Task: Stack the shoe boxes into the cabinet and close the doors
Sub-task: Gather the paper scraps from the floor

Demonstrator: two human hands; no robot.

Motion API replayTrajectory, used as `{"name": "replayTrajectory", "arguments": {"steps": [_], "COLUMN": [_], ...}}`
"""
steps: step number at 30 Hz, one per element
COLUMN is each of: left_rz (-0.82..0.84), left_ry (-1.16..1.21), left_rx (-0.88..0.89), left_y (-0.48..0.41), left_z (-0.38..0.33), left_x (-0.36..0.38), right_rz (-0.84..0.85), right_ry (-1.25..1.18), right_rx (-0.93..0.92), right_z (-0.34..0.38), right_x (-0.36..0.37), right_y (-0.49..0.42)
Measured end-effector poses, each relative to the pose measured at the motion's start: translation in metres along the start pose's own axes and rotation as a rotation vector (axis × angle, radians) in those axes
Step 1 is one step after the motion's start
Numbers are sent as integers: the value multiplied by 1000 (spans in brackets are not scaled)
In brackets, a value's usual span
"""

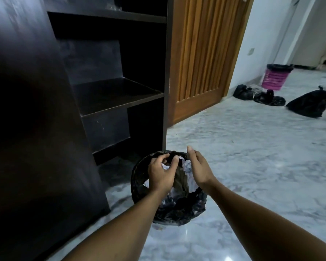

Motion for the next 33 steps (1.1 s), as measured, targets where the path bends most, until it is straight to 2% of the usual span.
{"name": "replayTrajectory", "arguments": {"steps": [2,5,9,14,18,21,24,27,33], "left_rz": [23,57,177,323,226,135,59,33,17], "left_ry": [27,14,-169,-147,-180,-188,-237,-307,-428], "left_rx": [-27,-19,-53,-64,37,84,105,93,-210], "left_y": [0,1,-1,1,-3,-11,-6,21,136], "left_z": [4,7,14,34,18,-2,-6,14,110], "left_x": [4,3,2,8,-10,-45,-101,-172,-306], "right_rz": [37,0,-38,-66,-58,-71,25,127,473], "right_ry": [-7,9,14,105,145,210,330,406,690], "right_rx": [50,107,99,96,96,-34,-190,-259,-309], "right_z": [-5,-8,2,-2,-4,24,59,79,71], "right_x": [4,3,2,4,9,19,56,109,225], "right_y": [1,1,8,3,-3,7,29,58,132]}}
Point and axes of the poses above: each hand's wrist, its own y-axis away from the middle knuckle, its own x-axis out of the palm, z = x × y, the point moved 8 cm from there along -y, towards the middle knuckle, and after that the axes turned 12 degrees about x, right-handed, at the moved point
